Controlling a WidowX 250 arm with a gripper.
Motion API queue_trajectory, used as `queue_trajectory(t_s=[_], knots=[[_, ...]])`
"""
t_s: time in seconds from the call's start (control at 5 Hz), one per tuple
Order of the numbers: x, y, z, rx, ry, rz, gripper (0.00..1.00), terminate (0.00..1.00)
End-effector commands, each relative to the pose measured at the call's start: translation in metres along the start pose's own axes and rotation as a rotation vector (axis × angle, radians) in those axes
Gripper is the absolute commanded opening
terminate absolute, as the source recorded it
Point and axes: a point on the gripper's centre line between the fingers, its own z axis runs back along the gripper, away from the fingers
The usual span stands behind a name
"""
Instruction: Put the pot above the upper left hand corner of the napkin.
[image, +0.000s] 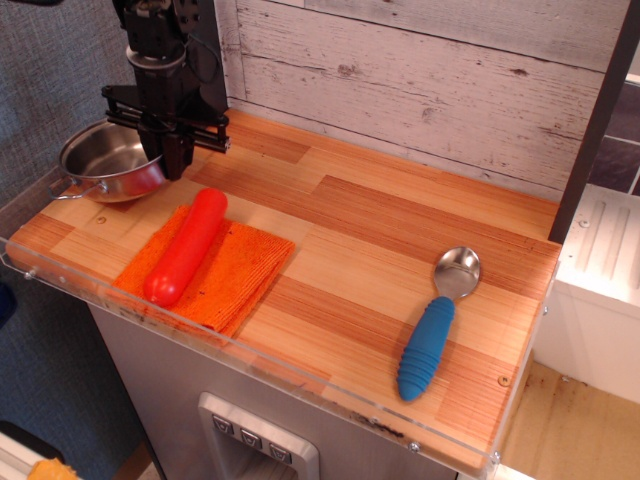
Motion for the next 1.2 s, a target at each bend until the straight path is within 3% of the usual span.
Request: queue_trajectory(t_s=[0.0, 0.2, 0.6, 0.8, 1.0], knots=[[0.004, -0.001, 0.007, 0.019, -0.019, -0.015, 0.0, 0.0], [0.004, -0.006, 0.015, 0.006, -0.028, -0.038, 1.0, 0.0], [-0.005, 0.013, 0.078, -0.046, -0.146, -0.007, 1.0, 0.0], [-0.015, 0.019, 0.11, -0.086, -0.142, -0.005, 1.0, 0.0], [-0.023, 0.005, 0.116, -0.186, -0.071, -0.061, 1.0, 0.0]])
